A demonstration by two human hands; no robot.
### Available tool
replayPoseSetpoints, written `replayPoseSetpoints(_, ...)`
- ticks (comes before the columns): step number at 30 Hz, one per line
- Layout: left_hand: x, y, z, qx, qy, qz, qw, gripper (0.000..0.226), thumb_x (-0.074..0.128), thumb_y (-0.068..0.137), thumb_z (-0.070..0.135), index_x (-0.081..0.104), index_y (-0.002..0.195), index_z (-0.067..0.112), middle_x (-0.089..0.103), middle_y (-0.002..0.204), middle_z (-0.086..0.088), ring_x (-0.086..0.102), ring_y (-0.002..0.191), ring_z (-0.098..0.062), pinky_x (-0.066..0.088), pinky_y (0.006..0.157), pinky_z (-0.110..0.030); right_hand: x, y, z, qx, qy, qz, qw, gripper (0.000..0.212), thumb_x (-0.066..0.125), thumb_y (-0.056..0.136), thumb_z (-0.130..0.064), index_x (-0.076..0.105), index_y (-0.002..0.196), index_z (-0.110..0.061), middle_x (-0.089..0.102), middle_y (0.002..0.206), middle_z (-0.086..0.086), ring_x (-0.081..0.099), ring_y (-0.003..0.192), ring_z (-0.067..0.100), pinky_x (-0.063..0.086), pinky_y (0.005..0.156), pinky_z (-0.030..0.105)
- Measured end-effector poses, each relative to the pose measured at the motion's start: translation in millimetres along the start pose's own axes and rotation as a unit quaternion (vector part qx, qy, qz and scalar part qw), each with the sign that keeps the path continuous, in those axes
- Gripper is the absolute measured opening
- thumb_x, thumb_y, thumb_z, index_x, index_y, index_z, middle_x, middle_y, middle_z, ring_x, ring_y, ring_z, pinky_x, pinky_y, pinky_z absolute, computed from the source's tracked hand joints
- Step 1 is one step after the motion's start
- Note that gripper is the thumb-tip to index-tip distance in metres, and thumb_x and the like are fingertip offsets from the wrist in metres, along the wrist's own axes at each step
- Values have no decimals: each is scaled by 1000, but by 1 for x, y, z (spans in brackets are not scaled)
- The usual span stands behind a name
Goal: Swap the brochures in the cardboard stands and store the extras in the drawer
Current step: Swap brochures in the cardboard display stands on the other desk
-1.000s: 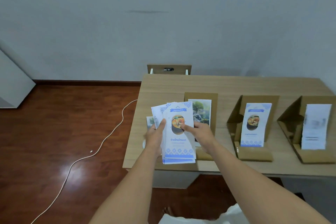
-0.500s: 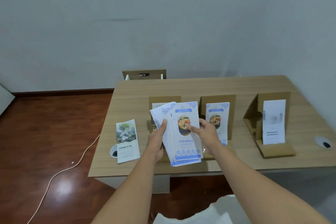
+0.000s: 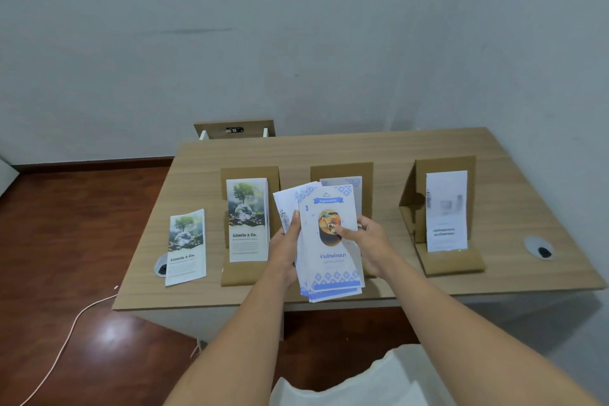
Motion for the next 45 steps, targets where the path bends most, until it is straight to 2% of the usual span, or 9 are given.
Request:
replayPoseSetpoints(8, 14, 13, -19, 11, 33, 86, 996, 35, 70, 99, 38, 72, 121, 10, 81, 109, -12, 78, 102, -36, 59, 95, -62, -17, -2, 5, 7, -14, 24, 1000, 30, 79, 87, -22, 66, 113, -18, 76, 112, 1, 74, 102, 21, 61, 77, 40)
replayPoseSetpoints(12, 24, 20, -17, 15, 46, 101, 994, 30, 70, 99, 41, 74, 115, 15, 82, 107, -10, 79, 97, -35, 61, 91, -62, -11, -5, 4, -3, -30, 19, 999, 33, 77, 89, -25, 62, 119, -20, 75, 117, 0, 73, 105, 22, 60, 92, 50)
replayPoseSetpoints(19, 27, 30, -16, 19, 71, 112, 991, 26, 70, 99, 41, 74, 108, 17, 82, 98, -8, 80, 89, -33, 63, 85, -62, -6, -2, 0, -14, -54, 9, 998, 42, 76, 89, -25, 57, 126, -22, 72, 121, 0, 72, 108, 20, 60, 93, 48)
replayPoseSetpoints(24, 20, 31, -14, 32, 64, 117, 991, 29, 69, 100, 38, 74, 115, 13, 82, 102, -10, 80, 92, -34, 63, 86, -61, 5, -1, 0, -21, -85, -11, 996, 27, 70, 94, -28, 53, 113, -36, 69, 123, -3, 70, 111, 17, 59, 94, 45)
replayPoseSetpoints(28, 14, 32, -9, 47, 65, 116, 990, 31, 68, 101, 38, 73, 118, 13, 81, 108, -11, 79, 97, -35, 62, 89, -60, 9, 3, 4, -6, -31, 6, 999, 23, 56, 103, -28, 53, 126, -27, 71, 124, 2, 73, 108, 22, 60, 92, 52)
replayPoseSetpoints(32, 6, 34, -2, 56, 79, 110, 989, 26, 68, 101, 38, 74, 113, 16, 81, 102, -6, 79, 88, -27, 65, 81, -46, 10, 8, 2, 1, -2, 37, 999, 15, 58, 102, -25, 56, 117, -25, 73, 119, 5, 76, 100, 25, 59, 89, 57)
replayPoseSetpoints(37, -3, 38, 9, 67, 96, 113, 987, 17, 68, 100, 39, 73, 102, 22, 81, 100, -2, 78, 86, -22, 64, 74, -39, 14, 14, -2, -14, 4, 61, 998, 14, 61, 101, -21, 59, 114, -16, 73, 117, 8, 75, 99, 27, 62, 84, 54)
replayPoseSetpoints(41, -11, 41, 14, 79, 108, 118, 984, 19, 69, 100, 39, 73, 101, 21, 79, 110, -8, 76, 104, -32, 60, 97, -55, 16, 16, -3, -37, 4, 75, 997, 5, 61, 100, -17, 62, 105, -18, 75, 113, 9, 75, 99, 27, 61, 83, 53)
replayPoseSetpoints(45, -16, 40, 18, 84, 95, 113, 985, 21, 69, 100, 38, 73, 107, 18, 79, 114, -10, 74, 109, -35, 57, 102, -59, 21, 19, -5, -41, 25, 67, 997, 13, 63, 99, -15, 61, 111, -16, 73, 114, 9, 74, 101, 25, 63, 77, 43)
Point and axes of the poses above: each hand's wrist, its own y-axis towards the middle knuckle, its own x-axis out of the palm, z = x × y, the point moved 1 cm from there along y, towards the middle knuckle
